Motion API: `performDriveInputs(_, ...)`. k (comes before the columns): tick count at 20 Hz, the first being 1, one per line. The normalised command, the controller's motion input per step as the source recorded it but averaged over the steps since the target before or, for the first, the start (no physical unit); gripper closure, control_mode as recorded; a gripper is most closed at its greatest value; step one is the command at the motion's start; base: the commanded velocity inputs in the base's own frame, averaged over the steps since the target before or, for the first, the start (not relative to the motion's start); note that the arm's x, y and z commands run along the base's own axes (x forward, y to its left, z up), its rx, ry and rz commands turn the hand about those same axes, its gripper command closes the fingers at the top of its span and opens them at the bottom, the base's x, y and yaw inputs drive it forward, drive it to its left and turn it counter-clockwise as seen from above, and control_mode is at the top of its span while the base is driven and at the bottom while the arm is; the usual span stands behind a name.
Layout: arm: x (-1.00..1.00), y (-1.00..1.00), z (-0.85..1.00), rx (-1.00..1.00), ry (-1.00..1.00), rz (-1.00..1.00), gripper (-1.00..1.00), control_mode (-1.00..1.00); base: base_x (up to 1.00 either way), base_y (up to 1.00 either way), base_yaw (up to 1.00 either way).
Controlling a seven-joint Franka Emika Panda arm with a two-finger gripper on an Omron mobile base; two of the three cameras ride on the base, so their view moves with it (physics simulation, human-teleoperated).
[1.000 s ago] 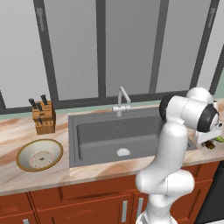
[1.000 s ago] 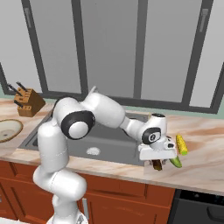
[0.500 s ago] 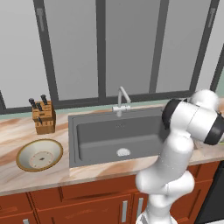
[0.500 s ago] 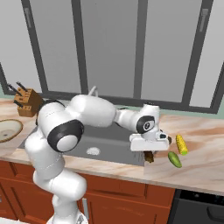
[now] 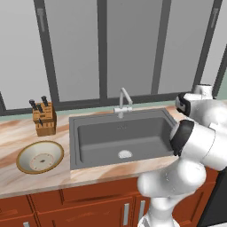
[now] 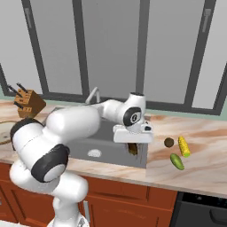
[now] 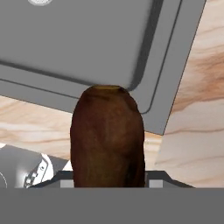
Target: There is a mixed pile of frozen fruits and vegetables on the counter. Locate all the frozen vegetables and place the items in a bowl on the counter. Take all the frozen fruits and defrost them in a running sink.
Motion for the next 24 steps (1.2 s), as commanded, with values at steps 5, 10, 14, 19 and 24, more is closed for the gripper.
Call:
performDriveInputs(5,-0.01,0.94,0.09,0.0,-0.14,-0.03,1.0,-1.0,0.0,0.0,0.0)
performDriveInputs(10,0.1,0.86,0.0,-0.06,-0.02,-0.12,1.0,-1.0,0.0,0.0,0.0)
performDriveInputs(14,0.13,0.91,0.0,-0.11,0.01,-0.08,1.0,-1.0,0.0,0.0,0.0)
performDriveInputs(19,0.28,0.87,0.02,-0.08,0.02,-0.06,1.0,-1.0,0.0,0.0,0.0)
performDriveInputs(24,0.25,0.87,0.15,-0.01,-0.01,-0.06,1.0,-1.0,0.0,0.0,0.0)
